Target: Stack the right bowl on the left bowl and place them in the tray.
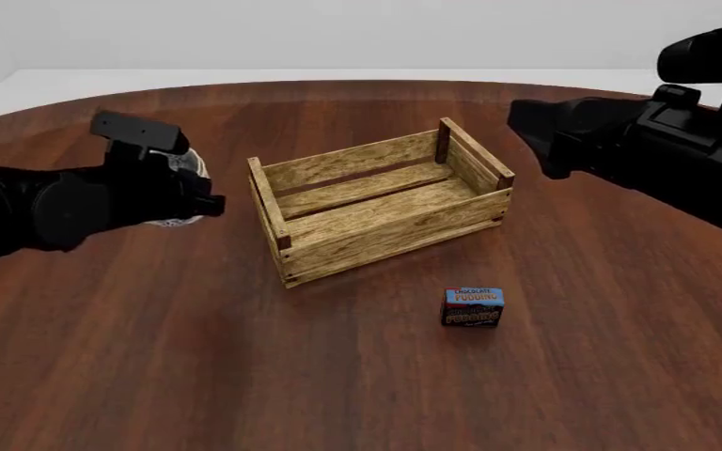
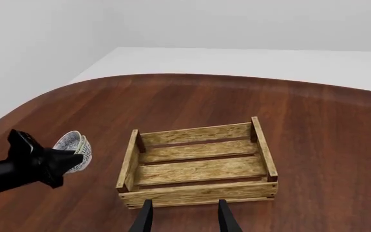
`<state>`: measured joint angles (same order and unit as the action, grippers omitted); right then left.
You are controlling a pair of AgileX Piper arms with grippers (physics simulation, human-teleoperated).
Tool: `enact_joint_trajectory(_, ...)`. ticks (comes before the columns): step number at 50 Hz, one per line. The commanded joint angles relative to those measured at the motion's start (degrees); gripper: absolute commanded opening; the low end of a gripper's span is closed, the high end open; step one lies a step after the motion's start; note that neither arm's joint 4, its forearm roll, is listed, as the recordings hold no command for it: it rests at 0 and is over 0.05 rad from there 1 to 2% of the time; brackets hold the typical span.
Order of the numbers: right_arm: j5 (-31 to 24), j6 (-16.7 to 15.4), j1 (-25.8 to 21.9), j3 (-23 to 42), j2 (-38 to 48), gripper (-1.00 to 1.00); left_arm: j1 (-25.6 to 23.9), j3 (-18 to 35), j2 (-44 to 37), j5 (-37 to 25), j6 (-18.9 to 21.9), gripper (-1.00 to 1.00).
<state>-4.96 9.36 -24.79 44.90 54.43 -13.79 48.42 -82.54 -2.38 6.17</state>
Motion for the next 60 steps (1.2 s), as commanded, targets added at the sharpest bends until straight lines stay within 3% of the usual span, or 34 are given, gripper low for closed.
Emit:
enact_joint_trajectory(1, -0.07, 0.05, 0.04, 0.01, 0.00, 1.00, -2.62, 6.02, 0.34, -3.50, 1.53, -1.00)
enact_joint_trajectory(28, 0.48, 0.22, 0.64, 0.00, 1.24, 1.00, -9.00, 17.90, -5.55, -7.24, 2.07, -1.00)
enact_joint_trajectory(39, 0.60, 0.37, 1.05, 0.08, 1.43, 1.00, -11.55, 24.18, -10.87, -8.60, 1.20, -1.00)
enact_joint_trajectory(60, 0.60, 0.85, 2.24, 0.25, 1.14, 1.00, -14.58, 31.52, -19.49, -9.60, 1.06, -1.00)
